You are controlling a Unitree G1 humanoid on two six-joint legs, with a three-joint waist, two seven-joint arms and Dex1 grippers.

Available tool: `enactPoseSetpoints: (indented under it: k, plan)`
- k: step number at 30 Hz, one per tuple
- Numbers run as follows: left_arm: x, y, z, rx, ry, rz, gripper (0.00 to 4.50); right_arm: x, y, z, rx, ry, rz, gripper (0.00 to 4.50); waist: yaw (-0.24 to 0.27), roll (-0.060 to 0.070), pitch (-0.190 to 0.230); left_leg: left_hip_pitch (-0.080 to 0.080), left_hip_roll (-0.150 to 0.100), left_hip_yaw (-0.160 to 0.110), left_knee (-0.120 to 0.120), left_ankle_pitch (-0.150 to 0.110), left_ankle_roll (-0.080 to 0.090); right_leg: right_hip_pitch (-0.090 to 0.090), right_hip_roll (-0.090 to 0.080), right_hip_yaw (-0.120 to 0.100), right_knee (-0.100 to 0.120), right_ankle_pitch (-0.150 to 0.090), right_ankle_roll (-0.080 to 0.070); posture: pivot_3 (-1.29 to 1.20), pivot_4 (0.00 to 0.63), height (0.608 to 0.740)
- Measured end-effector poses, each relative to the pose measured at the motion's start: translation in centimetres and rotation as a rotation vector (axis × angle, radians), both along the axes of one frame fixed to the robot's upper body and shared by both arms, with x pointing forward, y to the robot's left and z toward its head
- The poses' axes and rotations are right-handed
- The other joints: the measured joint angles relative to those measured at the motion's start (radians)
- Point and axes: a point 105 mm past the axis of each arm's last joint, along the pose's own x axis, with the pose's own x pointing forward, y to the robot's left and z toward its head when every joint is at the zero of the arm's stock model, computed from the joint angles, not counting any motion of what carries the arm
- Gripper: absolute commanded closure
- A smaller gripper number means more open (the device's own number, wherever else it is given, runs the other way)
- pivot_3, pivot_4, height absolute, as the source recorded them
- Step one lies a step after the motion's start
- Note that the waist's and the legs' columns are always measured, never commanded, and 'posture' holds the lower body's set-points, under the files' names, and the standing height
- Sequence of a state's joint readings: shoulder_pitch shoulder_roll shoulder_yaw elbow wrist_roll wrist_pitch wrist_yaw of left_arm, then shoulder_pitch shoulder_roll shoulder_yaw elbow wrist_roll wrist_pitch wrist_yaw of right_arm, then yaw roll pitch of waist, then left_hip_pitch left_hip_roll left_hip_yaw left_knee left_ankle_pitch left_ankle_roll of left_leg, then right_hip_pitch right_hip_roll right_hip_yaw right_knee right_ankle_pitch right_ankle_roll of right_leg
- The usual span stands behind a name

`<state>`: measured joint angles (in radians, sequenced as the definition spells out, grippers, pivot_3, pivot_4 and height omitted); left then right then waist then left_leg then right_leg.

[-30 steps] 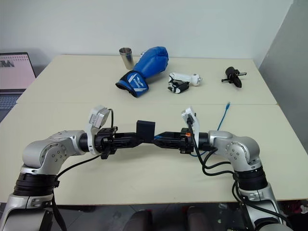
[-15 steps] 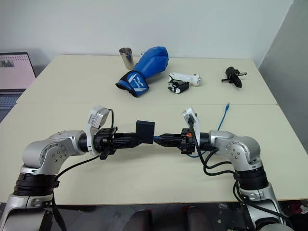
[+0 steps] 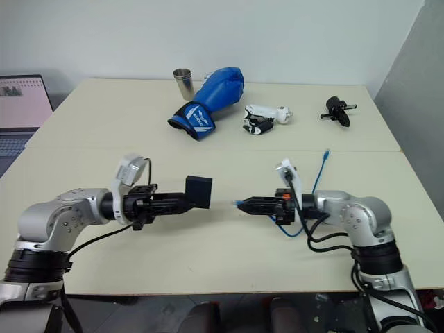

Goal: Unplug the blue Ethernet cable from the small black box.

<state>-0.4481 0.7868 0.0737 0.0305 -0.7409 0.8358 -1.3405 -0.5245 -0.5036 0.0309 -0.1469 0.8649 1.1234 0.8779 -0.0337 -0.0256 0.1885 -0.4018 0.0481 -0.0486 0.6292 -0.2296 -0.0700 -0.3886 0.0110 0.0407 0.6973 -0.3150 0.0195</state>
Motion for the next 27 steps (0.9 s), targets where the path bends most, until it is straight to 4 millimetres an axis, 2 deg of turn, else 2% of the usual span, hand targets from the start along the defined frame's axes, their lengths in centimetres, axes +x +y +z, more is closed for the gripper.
enactPoseSetpoints:
  k: [3,5,9,12,14,15,19,22,27]
  plan:
    - [0.0,0.0,-0.1,0.001,0.003,0.003,3.73,0.3,-0.3,-0.2,-0.003,-0.003,-0.018,4.42,-0.001,0.0,0.0,0.0,0.0,0.0,0.0,0.0,0.0,0.0,0.0,0.0,0.0,0.0,0.0,0.0,0.15,0.74]
    - [0.0,0.1,-0.1,0.004,0.001,0.012,3.73,1.7,-1.0,-0.4,-0.012,-0.037,-0.101,4.42,-0.002,0.0,0.0,0.0,0.0,0.0,0.0,0.0,0.0,0.0,0.0,0.0,0.0,0.0,0.0,0.0,0.15,0.74]
    - [0.6,0.1,-0.3,0.005,0.0,0.065,3.73,8.5,-3.2,-1.4,-0.115,-0.221,-0.485,4.42,-0.008,0.001,0.0,0.0,0.0,0.001,0.0,0.0,0.0,-0.001,0.001,0.001,0.0,0.0,0.0,0.0,0.15,0.74]
    - [1.2,-0.1,-0.7,0.009,-0.005,0.107,3.73,12.7,-5.4,-1.7,-0.247,-0.359,-0.727,4.42,-0.008,0.001,0.001,0.0,0.0,0.002,0.0,0.0,0.0,-0.001,0.0,0.002,0.0,0.001,-0.001,0.0,0.15,0.74]
    - [1.8,-0.2,-1.0,0.022,-0.034,0.141,3.73,14.9,-7.0,-1.7,-0.338,-0.437,-0.853,3.76,-0.008,0.001,0.001,0.0,0.0,0.004,0.0,0.0,0.0,-0.001,0.0,0.002,0.0,0.003,-0.005,0.0,0.15,0.74]
    - [2.0,-0.3,-1.1,0.028,-0.04,0.152,3.73,15.4,-7.3,-1.6,-0.358,-0.459,-0.881,3.71,-0.008,0.001,0.001,0.0,0.0,0.004,-0.001,0.0,0.0,-0.001,0.0,0.003,0.0,0.003,-0.005,0.0,0.15,0.74]
    - [2.7,-0.3,-1.3,0.054,-0.096,0.202,3.73,15.9,-6.9,-2.4,-0.367,-0.471,-0.876,2.73,-0.008,0.001,0.001,-0.001,0.0,0.004,-0.002,0.0,0.0,-0.001,0.0,0.003,0.0,0.003,-0.005,0.0,0.15,0.74]
    - [3.2,-0.5,-1.5,0.059,-0.13,0.245,3.73,15.6,-6.3,-2.2,-0.348,-0.482,-0.838,2.07,-0.006,0.001,0.001,-0.001,0.0,0.005,-0.001,0.0,-0.001,-0.001,-0.001,0.003,-0.001,0.003,-0.005,0.0,0.15,0.74]
    - [4.9,-0.5,-1.7,0.069,-0.243,0.384,3.73,13.8,-5.2,-1.1,-0.303,-0.543,-0.702,0.9,0.001,0.001,0.001,0.0,0.0,0.004,0.0,0.0,0.0,-0.001,-0.002,0.003,0.001,0.003,-0.005,0.0,0.15,0.74]
